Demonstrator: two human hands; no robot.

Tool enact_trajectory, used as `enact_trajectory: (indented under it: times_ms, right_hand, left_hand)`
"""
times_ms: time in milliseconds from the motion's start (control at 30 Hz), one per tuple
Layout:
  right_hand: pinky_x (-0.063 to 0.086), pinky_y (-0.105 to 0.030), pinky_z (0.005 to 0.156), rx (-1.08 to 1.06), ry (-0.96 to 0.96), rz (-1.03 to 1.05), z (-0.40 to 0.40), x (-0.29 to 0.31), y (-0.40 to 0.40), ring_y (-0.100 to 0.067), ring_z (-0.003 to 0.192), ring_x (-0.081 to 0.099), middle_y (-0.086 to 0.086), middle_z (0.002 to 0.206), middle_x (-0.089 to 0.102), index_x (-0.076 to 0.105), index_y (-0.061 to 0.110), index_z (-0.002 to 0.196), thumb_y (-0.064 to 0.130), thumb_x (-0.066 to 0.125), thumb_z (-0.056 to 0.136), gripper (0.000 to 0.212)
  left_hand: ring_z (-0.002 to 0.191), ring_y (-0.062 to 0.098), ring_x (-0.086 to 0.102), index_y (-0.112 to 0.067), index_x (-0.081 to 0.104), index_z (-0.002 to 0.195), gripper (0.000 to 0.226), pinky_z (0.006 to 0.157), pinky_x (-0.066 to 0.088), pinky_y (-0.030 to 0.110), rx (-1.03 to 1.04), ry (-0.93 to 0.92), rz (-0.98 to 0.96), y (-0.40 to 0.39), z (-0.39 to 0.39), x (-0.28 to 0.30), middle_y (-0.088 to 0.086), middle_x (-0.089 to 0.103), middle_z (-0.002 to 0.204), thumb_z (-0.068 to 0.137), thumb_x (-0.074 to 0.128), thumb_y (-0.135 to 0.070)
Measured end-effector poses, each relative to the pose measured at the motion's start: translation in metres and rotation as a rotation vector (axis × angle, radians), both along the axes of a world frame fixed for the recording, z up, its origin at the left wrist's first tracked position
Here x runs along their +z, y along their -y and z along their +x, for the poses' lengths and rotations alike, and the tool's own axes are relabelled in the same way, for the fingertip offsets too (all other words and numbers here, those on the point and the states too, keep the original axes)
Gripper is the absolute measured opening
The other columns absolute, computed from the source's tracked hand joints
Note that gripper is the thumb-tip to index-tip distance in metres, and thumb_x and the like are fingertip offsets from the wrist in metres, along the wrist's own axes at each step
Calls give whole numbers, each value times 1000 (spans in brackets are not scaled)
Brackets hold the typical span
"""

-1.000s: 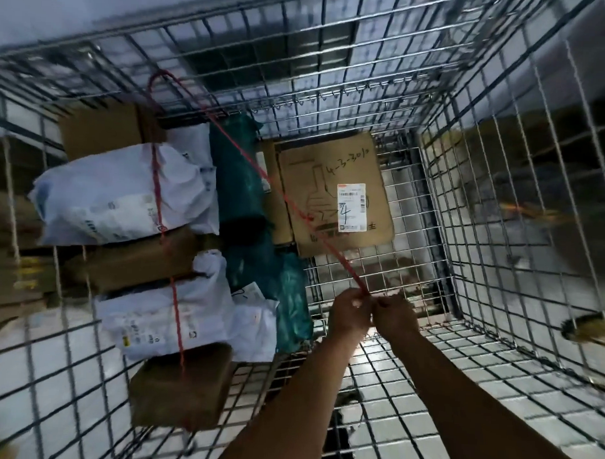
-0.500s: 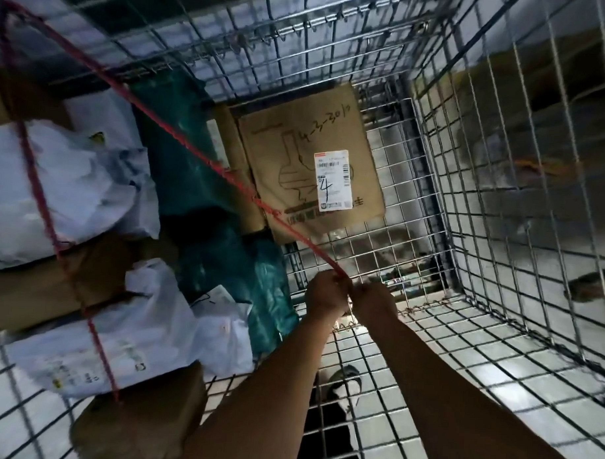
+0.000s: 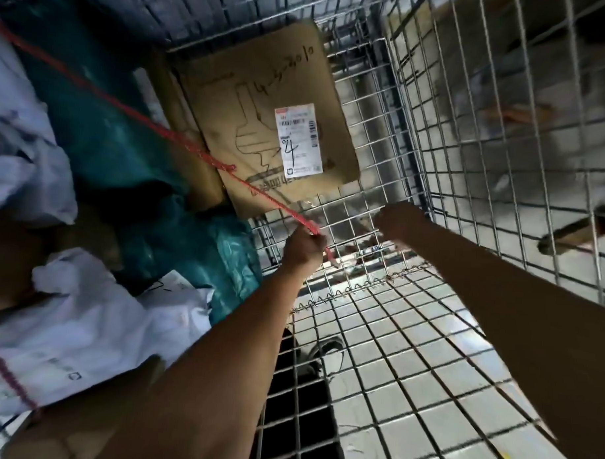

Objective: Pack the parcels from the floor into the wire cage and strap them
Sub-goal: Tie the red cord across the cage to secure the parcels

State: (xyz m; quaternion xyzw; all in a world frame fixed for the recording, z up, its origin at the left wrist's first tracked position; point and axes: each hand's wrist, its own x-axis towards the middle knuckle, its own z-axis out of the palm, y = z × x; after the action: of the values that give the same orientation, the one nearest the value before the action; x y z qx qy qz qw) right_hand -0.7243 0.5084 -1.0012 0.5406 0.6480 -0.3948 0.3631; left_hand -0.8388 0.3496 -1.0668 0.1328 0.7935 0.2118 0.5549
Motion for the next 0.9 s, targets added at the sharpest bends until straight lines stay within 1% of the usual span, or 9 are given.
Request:
enact_trajectory:
  times_ms: [67,167,233,333,400,500,700,800,900]
  right_hand:
    - [49,-35,98,-204,32,23,6,-5,-11,-36,126,60,-20,129,63,58,-6,133,11,43,105,35]
    - [49,-32,92,-64,48,-20,22,-14,0,-35,120,61,-28,134,60,59,-9,130,8,52,102,34]
    - [49,-29,88,-18,50,-115,30,-16,20,-23,105,59,-26,134,61,60,-5,132,6,55,100,34]
    - [45,-23,84,69,11,-172,36,-18,56,-15,101,50,-21,136,61,60,4,134,8,60,96,38]
    - [47,-23,83,76,19,-199,38,-23,78,-20,107,59,-16,133,63,60,8,133,13,63,95,38]
    - [46,-24,70,61,36,-268,36,-32,101,-27,101,65,-14,116,66,60,9,131,18,63,95,37]
    - [50,-32,92,-28,21,-281,22,-45,100,-36,121,61,-22,132,63,58,3,135,10,61,96,40]
    - [54,-40,95,-129,-49,-123,4,-49,85,-35,115,64,-17,129,64,58,12,133,9,57,95,38]
    - [53,-26,69,-361,-291,101,-26,-48,65,-24,90,68,-4,116,69,63,29,125,17,54,95,34]
  left_hand:
    - [80,13,70,-8,68,102,10,71,53,26,1,78,10,4,10,1,2,75,93,101,65,-17]
    - [76,14,68,-15,67,95,6,68,53,24,-47,137,-12,16,26,1,-3,72,82,96,71,-20]
    - [71,10,67,-24,65,87,12,67,53,25,-36,184,-3,25,34,3,-5,72,79,94,74,-24]
    - [67,13,61,-20,62,87,14,63,50,29,-60,223,19,39,34,6,2,69,78,95,73,-23]
    - [82,22,68,-13,63,93,10,77,57,39,-65,208,0,43,30,3,13,72,90,96,71,-17]
    - [104,34,72,-19,59,87,18,96,56,49,3,186,-16,43,26,0,21,73,105,96,69,-7]
    - [97,32,74,-10,63,92,9,93,57,49,18,165,-22,23,20,-10,18,76,99,100,60,-7]
    - [90,31,73,-18,64,85,17,86,58,43,-59,90,-28,9,22,-12,12,76,89,100,59,-14]
    - [88,28,70,-13,69,90,16,79,57,38,-134,48,-67,-7,26,-13,10,75,90,98,56,-14]
